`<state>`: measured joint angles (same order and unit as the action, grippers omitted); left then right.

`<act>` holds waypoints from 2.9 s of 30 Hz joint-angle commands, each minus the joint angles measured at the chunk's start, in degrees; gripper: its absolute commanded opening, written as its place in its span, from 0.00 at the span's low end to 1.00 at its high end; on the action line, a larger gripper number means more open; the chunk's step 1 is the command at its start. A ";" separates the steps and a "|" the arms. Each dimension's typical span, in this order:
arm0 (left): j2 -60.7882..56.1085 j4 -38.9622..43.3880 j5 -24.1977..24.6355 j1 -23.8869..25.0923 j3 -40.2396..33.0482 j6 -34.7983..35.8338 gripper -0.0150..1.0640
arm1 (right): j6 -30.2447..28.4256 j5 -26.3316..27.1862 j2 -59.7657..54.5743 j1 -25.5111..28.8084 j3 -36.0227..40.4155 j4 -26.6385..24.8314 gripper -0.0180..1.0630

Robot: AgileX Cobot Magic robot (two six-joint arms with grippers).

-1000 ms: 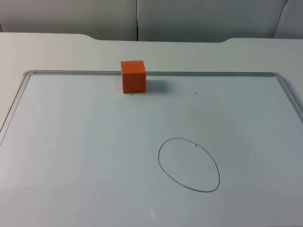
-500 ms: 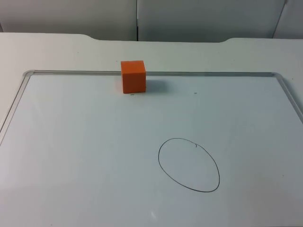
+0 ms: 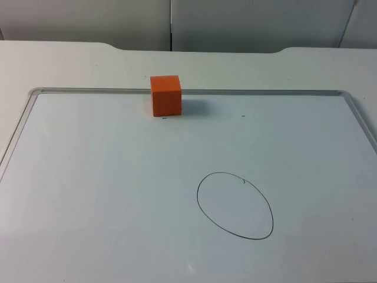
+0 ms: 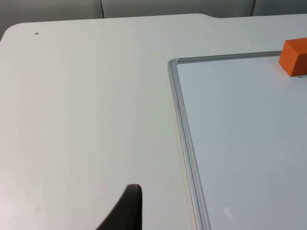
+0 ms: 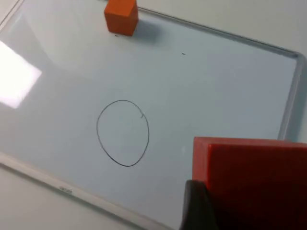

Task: Pick up one cube with the left hand and another cube with the right hand. First place the cube in the right hand at the target position, then stack the cube in the left hand on top.

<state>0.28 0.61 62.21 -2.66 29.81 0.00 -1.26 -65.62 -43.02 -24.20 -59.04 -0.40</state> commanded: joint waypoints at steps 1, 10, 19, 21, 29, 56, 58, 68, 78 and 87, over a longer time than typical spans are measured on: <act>-0.28 -0.01 -0.41 0.20 -0.42 0.00 0.93 | -3.28 1.93 0.40 -0.56 0.18 -2.51 0.01; -0.28 -0.01 -0.41 0.20 -0.42 0.00 0.93 | -2.67 4.56 0.40 -3.90 0.18 0.81 0.01; -0.28 -0.01 -0.41 0.20 -0.42 0.00 0.93 | -6.01 9.50 0.40 -3.90 0.18 -4.53 0.01; -0.28 -0.01 -0.41 0.20 -0.42 0.00 0.93 | -6.86 9.90 0.40 -3.90 0.18 -5.65 0.01; -0.28 -0.01 -0.41 0.20 -0.42 0.00 0.93 | -12.44 11.78 0.40 -3.90 0.18 -7.25 0.01; -0.28 -0.17 -0.41 0.20 -0.42 0.00 0.93 | 0.31 14.34 0.30 -3.77 0.18 1.61 0.01; -0.28 -1.94 -0.64 0.20 -0.42 0.00 0.93 | 0.31 14.78 0.30 -3.77 0.18 1.61 0.01; 9.34 -20.28 -16.23 0.20 7.53 -12.85 0.93 | 0.31 15.78 0.30 -3.77 0.18 1.61 0.01; 33.73 -53.75 -25.74 0.20 21.34 -45.09 0.93 | -0.20 19.70 0.30 -3.77 0.18 1.61 0.01; 64.14 -60.23 -14.61 0.20 40.10 -50.39 0.93 | -0.20 21.29 0.30 -3.77 0.18 1.61 0.01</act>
<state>60.45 -58.84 44.49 -2.66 67.27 -49.96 -1.10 -46.10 -43.02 -27.93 -59.04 0.82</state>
